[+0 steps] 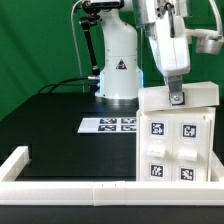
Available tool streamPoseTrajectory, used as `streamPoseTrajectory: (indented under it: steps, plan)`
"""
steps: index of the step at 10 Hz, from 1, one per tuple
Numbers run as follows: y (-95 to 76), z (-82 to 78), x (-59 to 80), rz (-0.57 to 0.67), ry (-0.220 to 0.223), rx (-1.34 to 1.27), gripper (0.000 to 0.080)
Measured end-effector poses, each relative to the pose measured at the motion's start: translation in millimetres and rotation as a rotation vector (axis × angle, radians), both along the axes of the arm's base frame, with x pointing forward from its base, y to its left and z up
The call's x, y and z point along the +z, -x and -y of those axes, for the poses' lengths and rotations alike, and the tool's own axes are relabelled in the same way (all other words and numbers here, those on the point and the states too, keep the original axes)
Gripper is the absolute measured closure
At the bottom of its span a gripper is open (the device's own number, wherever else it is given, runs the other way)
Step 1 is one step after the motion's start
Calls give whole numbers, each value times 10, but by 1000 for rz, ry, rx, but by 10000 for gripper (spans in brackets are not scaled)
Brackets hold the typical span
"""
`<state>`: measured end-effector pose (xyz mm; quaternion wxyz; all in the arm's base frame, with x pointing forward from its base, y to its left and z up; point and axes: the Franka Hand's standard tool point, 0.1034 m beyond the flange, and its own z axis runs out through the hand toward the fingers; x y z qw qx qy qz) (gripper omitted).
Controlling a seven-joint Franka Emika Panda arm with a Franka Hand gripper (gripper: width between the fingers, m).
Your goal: Assemble cabinet
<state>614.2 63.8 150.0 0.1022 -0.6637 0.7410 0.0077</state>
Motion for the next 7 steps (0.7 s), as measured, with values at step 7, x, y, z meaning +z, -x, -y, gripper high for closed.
streamPoseTrajectory:
  steps: [7]
  plan:
    - [-11, -98, 263, 42, -39, -7, 3]
